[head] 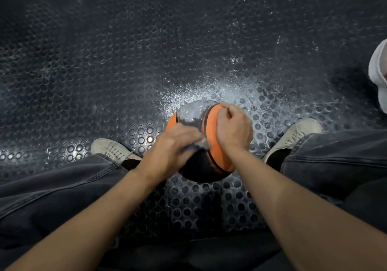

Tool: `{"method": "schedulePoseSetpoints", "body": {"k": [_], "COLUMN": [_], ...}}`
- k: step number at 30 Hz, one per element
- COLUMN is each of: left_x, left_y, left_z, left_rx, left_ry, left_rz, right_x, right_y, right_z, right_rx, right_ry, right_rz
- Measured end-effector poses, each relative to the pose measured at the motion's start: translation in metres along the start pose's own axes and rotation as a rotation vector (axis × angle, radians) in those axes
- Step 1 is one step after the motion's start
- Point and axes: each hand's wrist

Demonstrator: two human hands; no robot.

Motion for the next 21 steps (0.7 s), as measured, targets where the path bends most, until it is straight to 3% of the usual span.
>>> {"method": "schedulePoseSetpoints", "body": {"k": [4,6,9,14,18,21], "left_x": [0.006,0.01,0.006,0.009,0.004,0.007], "left_y": [0.0,-0.005,-0.017,-0.007,-0.014,-0.011], "left_z": [0.0,0.015,0.0,-0.007,0.056,0.031], "left_rx": [0.226,0.153,-0.045,0.038,-0.044,-0.038], "left_ry": [-0.216,-0.193,0.025,-0.024,0.028,-0.019], "left_rz": [0.06,0.077,0.039,0.025,0.06,0.069], "right_x": [0.003,0.002,0.002,0.002,-0.001,-0.007], "right_y": [0.006,0.007,0.009,0.006,0.005,0.008], "right_z": [0.014,0.021,0.03,0.028,0.022,0.025], "right_rx": [0.072,0.07,0.055,0.061,0.075,0.09], "right_ry": [0.029,0.037,-0.028,-0.002,0.056,0.037], "right_rz": [-0.003,-0.003,0.014,0.017,0.016,0.02]}}
Point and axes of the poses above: each hand's wrist, its own z-axis towards the middle knuckle, its own y-axis out of the back of the hand, x = y × z, and after that the axes turned 4 degrees about -x, right-handed
